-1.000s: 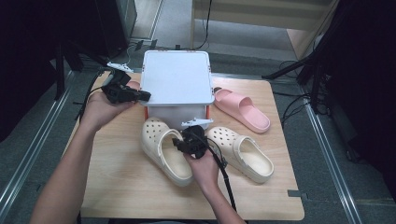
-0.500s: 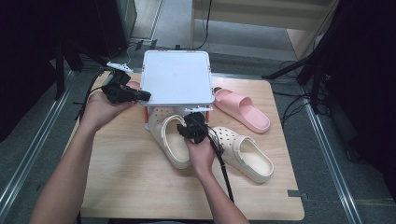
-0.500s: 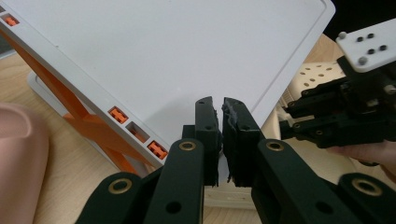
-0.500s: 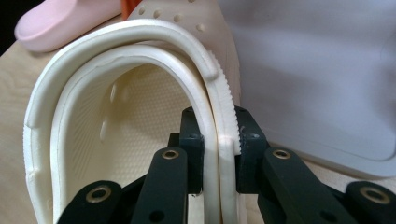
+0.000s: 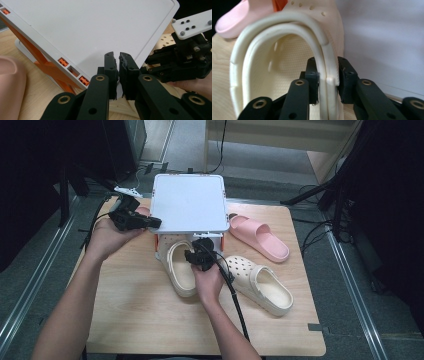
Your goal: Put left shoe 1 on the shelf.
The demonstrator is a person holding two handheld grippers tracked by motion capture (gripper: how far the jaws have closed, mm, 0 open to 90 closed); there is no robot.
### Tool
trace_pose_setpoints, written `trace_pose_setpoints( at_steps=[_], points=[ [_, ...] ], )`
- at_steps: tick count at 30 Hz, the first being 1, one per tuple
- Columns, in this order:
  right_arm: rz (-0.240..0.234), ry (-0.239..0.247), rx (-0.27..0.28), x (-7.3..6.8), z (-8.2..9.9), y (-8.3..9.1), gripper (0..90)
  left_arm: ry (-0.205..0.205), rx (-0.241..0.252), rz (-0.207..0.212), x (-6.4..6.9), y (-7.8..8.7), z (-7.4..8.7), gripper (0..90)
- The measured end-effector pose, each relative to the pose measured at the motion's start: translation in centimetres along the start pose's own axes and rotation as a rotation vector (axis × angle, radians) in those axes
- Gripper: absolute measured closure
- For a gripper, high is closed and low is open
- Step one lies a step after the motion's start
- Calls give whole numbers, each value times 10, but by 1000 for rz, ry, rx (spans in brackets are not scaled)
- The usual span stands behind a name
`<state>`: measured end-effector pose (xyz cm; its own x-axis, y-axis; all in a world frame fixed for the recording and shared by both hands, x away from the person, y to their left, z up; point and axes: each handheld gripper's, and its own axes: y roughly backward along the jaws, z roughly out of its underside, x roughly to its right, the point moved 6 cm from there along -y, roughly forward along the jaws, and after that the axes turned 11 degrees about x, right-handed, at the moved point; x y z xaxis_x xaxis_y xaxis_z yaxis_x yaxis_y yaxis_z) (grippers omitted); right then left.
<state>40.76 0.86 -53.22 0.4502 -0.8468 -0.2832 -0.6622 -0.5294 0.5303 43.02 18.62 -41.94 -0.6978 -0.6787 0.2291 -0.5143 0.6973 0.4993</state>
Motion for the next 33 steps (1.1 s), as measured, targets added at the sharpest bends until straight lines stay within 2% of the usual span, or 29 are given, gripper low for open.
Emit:
trace_pose_setpoints(
  at_steps=[3, 7, 13, 16, 19, 23, 28, 33],
  points=[
    [-14, 6, 8, -1, 0, 4, 707, 2, 0, 2, 0, 0, 0, 839],
    [-38, 26, 11, -4, 0, 12, 613, 1, -3, 0, 0, 0, 0, 835],
    [-78, 52, 31, -4, 1, 34, 561, 1, -3, 1, 0, 0, 0, 830],
    [-110, 53, 45, -5, 3, 48, 605, 4, -2, 0, 1, 0, 0, 829],
    [-133, 77, 48, -6, 7, 61, 659, 5, -2, -6, 1, 0, 0, 830],
    [-159, 101, 42, -7, 15, 75, 768, 5, -5, -10, 1, 0, 0, 830],
    [-201, 143, 11, -12, 31, 86, 876, 5, -3, -9, 1, 0, 0, 830],
    [-238, 158, -4, -16, 44, 91, 900, 3, -4, -8, 1, 0, 0, 831]
  ],
)
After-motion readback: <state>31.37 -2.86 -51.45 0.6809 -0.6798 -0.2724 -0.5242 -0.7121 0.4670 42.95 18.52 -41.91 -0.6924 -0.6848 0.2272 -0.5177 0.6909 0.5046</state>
